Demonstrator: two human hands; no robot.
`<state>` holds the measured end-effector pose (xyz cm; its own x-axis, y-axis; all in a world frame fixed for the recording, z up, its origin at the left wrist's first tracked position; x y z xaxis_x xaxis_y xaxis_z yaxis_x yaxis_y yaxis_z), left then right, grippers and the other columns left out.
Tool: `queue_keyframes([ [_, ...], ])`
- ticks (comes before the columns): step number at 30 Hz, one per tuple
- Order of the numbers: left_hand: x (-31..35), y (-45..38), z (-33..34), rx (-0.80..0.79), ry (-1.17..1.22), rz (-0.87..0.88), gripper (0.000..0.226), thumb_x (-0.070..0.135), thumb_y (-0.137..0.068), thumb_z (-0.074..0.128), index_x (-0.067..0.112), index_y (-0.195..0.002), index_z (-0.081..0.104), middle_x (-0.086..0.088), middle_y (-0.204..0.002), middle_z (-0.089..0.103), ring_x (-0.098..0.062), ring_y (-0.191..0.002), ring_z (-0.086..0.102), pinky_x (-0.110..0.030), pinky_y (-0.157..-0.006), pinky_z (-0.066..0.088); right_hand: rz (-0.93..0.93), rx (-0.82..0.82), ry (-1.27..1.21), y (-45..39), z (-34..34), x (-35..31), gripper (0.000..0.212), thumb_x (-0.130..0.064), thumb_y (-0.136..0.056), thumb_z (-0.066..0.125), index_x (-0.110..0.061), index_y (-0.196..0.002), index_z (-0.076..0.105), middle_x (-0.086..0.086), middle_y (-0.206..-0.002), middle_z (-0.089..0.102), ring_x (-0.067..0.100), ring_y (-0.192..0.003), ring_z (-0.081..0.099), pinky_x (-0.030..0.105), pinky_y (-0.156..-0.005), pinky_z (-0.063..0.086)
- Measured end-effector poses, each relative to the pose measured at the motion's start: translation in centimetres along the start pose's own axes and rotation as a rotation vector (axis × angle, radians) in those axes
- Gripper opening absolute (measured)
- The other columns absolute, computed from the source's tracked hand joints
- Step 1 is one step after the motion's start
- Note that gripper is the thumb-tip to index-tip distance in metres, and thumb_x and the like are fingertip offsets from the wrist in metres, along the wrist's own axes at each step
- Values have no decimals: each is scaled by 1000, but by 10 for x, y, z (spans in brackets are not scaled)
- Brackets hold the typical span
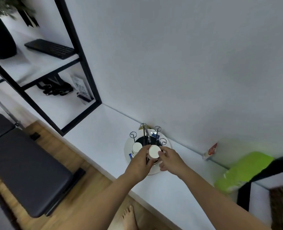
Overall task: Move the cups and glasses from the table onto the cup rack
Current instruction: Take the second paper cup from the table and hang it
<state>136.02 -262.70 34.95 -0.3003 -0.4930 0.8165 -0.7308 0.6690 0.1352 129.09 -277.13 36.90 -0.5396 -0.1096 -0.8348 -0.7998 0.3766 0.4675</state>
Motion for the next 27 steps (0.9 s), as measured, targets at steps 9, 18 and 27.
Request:
queue_keyframes([
  [9,-28,-23,17,-81,-65,-61,53,23,-101,56,34,-148,34,5,-140,57,-14,-123,60,-33,-100,51,111,-33,11,-27,11,19,28,-22,-105,42,-18,-128,56,17,-104,66,22,-66,57,44,-76,61],
  [18,-38,-39,25,-100,-108,-110,59,29,-98,63,26,-152,39,3,-149,51,-19,-132,54,-37,-107,47,194,-16,-117,-39,18,26,35,-16,-105,43,-18,-140,48,11,-87,64,28,-70,57,41,-75,59],
  [27,-43,-47,20,-136,-163,-126,68,34,-98,61,33,-157,29,8,-157,42,-17,-127,56,-38,-102,50,176,6,-126,-46,17,25,18,-16,-105,42,-19,-115,57,17,-88,65,28,-71,61,44,-79,60],
])
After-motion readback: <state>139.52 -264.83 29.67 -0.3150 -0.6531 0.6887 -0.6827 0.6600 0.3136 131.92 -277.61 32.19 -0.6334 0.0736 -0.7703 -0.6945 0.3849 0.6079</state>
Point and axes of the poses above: each hand's wrist, its own y-axis away from the middle knuckle, its own z-axis out of the palm, x = y × z, the point moved 3 cm from there along -y, towards the middle knuckle
